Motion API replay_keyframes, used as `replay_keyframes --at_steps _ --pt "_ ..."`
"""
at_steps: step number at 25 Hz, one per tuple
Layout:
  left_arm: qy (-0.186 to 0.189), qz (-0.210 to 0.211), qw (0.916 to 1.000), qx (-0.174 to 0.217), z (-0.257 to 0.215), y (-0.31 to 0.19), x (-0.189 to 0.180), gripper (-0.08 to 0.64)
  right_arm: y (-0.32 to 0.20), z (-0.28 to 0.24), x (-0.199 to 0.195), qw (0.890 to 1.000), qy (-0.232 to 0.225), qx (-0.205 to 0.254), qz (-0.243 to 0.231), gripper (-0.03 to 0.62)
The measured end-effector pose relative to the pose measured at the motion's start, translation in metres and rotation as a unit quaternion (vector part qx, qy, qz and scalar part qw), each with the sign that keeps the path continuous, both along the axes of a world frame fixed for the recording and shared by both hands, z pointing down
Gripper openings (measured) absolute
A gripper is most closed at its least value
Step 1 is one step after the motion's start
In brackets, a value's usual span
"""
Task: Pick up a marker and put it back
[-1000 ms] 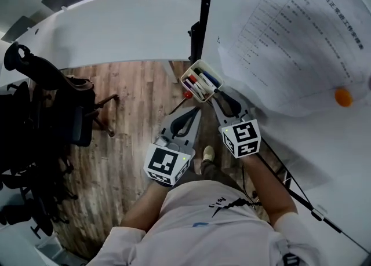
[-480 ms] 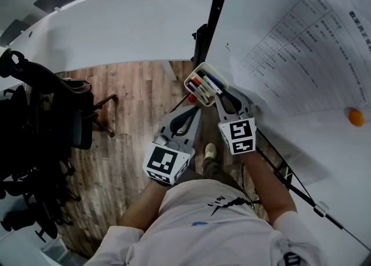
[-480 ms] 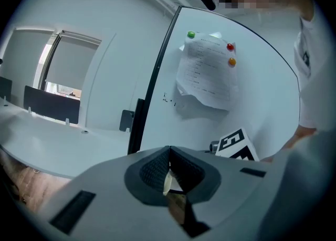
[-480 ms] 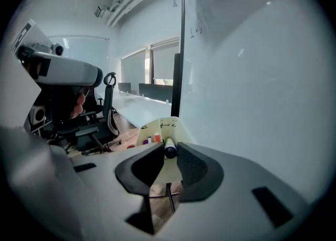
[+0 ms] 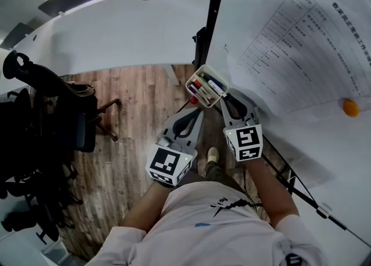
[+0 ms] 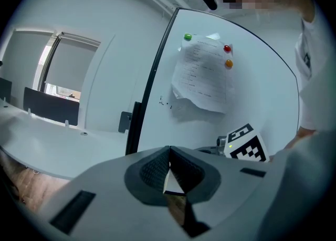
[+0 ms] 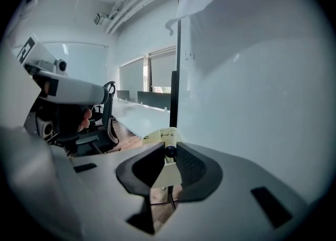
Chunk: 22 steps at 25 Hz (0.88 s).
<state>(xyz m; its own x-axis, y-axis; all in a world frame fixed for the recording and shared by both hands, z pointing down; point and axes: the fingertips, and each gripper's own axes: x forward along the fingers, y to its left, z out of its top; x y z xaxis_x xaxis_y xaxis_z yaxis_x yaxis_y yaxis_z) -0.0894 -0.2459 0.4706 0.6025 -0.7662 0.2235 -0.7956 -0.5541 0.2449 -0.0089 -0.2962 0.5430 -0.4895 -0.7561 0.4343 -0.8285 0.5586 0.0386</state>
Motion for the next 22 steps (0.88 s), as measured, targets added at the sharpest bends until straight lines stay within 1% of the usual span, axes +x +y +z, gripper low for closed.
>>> replay_keyframes --at_steps 6,12,17,22 --pt "0.004 0.001 0.9999 0.011 -0.017 0.01 0.012 0.012 0.014 -0.04 0.001 0.999 -0.018 0.028 -0.012 0.075" --pt "0.0 -0.006 0.9995 0.032 -0.028 0.013 0.018 0.012 0.027 -0.07 0.002 0.997 -0.049 0.055 -0.027 0.075" --pt "-0.002 -0.022 0.9983 0.054 -0.054 0.017 0.017 0.012 0.042 -0.106 0.001 0.993 -0.075 0.077 -0.049 0.075" --pt "0.002 -0.032 0.9966 0.076 -0.079 0.023 0.022 0.012 0.056 -0.137 0.008 0.989 -0.088 0.1 -0.065 0.075"
